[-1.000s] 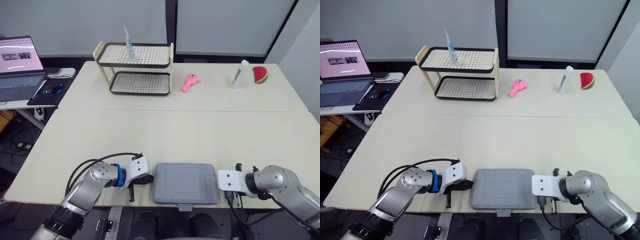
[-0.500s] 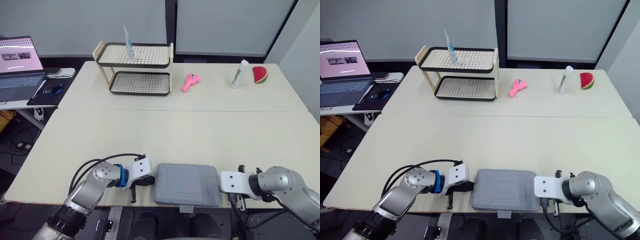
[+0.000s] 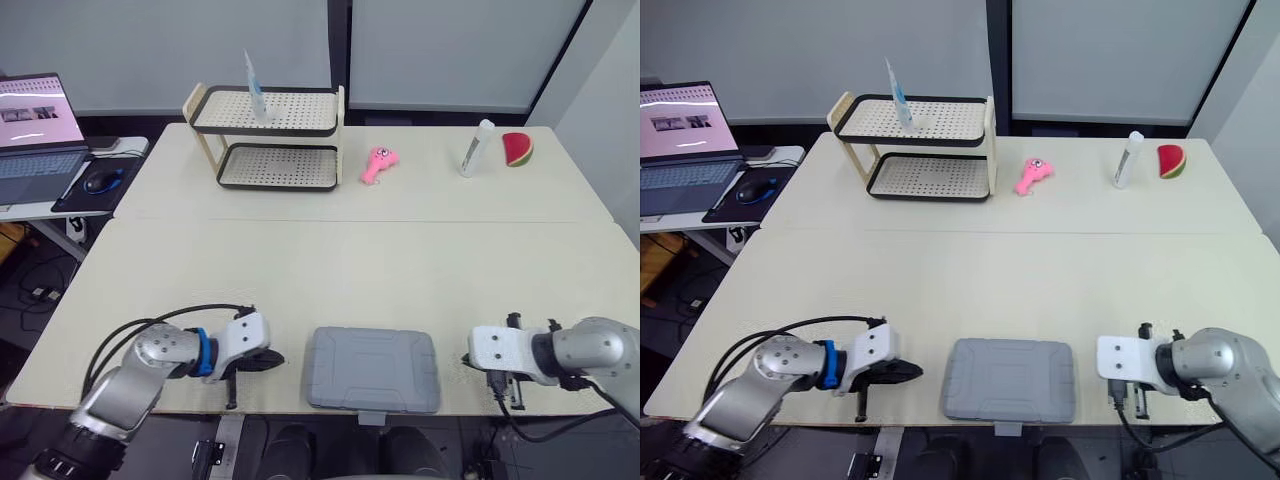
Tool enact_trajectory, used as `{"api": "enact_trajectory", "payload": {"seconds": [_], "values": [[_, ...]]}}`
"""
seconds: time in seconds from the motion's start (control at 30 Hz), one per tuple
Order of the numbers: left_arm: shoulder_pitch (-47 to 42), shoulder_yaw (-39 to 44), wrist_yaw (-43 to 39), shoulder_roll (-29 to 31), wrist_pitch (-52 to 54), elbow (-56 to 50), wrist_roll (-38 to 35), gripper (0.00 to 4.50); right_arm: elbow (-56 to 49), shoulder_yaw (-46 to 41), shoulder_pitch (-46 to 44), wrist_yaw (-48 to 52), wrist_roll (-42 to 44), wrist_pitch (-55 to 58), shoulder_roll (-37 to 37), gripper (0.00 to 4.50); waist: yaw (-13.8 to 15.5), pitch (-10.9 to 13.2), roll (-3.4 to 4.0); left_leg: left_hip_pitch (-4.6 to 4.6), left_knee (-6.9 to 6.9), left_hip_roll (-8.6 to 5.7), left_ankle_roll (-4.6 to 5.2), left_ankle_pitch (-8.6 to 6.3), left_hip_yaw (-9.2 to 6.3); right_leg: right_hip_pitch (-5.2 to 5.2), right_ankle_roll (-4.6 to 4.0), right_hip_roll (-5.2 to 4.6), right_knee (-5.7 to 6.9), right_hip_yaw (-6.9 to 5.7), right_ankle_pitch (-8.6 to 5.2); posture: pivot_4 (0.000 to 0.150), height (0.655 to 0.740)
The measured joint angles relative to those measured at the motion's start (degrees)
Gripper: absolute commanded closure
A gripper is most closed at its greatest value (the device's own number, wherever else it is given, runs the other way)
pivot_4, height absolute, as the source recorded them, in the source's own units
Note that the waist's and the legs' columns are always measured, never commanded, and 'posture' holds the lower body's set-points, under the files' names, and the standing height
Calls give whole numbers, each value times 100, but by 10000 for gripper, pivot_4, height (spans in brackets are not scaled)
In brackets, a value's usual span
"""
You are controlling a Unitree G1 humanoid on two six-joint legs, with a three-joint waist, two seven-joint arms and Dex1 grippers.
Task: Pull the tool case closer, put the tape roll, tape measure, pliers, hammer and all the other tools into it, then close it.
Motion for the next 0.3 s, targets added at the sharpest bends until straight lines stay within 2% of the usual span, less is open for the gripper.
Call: {"api": "enact_trajectory", "payload": {"seconds": [0.13, 0.3], "values": [[360, 886, -249, 532, -75, -176, -384, 45000, 377, -1235, 472, 674, 610, -673, -248, 44935, 1, 1, 0, 2, -1, 0, 0, 0, 3, 6, 0, -1, -6, 0, 0, 1500, 7290], [704, 1427, -250, 668, -254, -232, -475, 45000, 883, -2007, 781, 1324, 880, -1145, -492, 44935, -1, 0, 0, 9, -2, 2, 1, -1, 7, 10, 0, -1, -4, 3, 0, 1500, 7290]]}}
